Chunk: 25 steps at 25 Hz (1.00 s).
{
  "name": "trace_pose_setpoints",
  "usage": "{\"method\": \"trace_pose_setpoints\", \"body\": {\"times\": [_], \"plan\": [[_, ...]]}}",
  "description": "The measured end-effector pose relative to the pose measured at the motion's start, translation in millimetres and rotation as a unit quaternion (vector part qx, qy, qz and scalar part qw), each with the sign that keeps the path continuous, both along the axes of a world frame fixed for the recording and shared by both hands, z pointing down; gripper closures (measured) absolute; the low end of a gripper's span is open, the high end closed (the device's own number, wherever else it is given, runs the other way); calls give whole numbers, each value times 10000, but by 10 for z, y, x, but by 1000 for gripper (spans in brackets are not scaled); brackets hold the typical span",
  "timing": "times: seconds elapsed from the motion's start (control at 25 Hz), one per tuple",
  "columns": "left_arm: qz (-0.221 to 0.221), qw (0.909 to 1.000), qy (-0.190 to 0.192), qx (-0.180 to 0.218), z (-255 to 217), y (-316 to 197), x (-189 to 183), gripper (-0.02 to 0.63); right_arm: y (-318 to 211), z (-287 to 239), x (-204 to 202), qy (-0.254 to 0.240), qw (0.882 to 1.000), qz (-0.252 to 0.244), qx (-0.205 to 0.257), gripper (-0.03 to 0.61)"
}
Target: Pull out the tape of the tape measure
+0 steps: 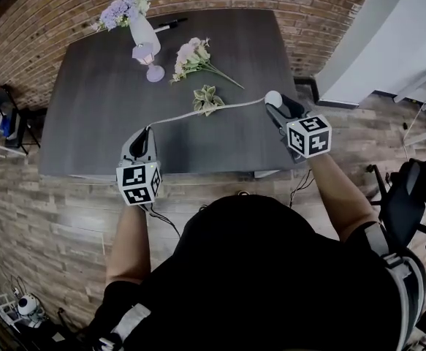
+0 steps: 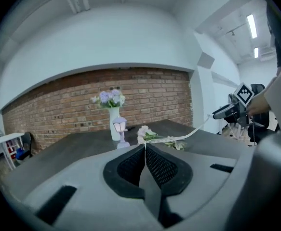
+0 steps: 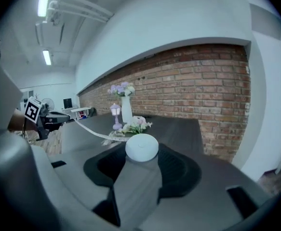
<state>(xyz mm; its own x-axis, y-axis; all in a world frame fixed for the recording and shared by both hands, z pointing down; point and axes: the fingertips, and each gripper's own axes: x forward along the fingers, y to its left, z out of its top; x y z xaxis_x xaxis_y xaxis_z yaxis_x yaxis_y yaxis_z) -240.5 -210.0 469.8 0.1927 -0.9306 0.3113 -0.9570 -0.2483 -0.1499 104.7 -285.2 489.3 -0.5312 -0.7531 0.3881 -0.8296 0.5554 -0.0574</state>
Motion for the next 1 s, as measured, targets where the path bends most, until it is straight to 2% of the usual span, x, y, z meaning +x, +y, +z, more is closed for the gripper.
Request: {"method": "trace_pose_setpoints", "body": {"times": [0.16,0.24,0.32,0.52,0.8,0.84,0.92,1.0], "plan": [[155,9951,-220,-956,703,43,87,600,126,725,-16,200,9965,175,-795,370],[235,9902,-220,-1359,970,57,128,600,172,969,-78,424,9943,95,-973,370],[324,9869,-147,-1575,1107,63,184,600,197,1121,-130,593,9923,15,-1090,370],[264,9839,-171,-1759,1209,15,101,600,152,1273,-188,805,9890,-97,-1239,370],[143,9809,-210,-1929,1309,-12,-59,598,78,1363,-135,680,9862,-45,-1509,367],[133,9816,-182,-1894,1309,-14,-66,581,79,1365,-132,646,9865,-56,-1505,367],[81,9847,-123,-1734,1259,-29,-102,481,79,1340,-132,506,9878,-84,-1471,362],[-86,9884,-64,-1517,1167,-75,-199,451,53,1270,-137,279,9894,-86,-1424,331]]}}
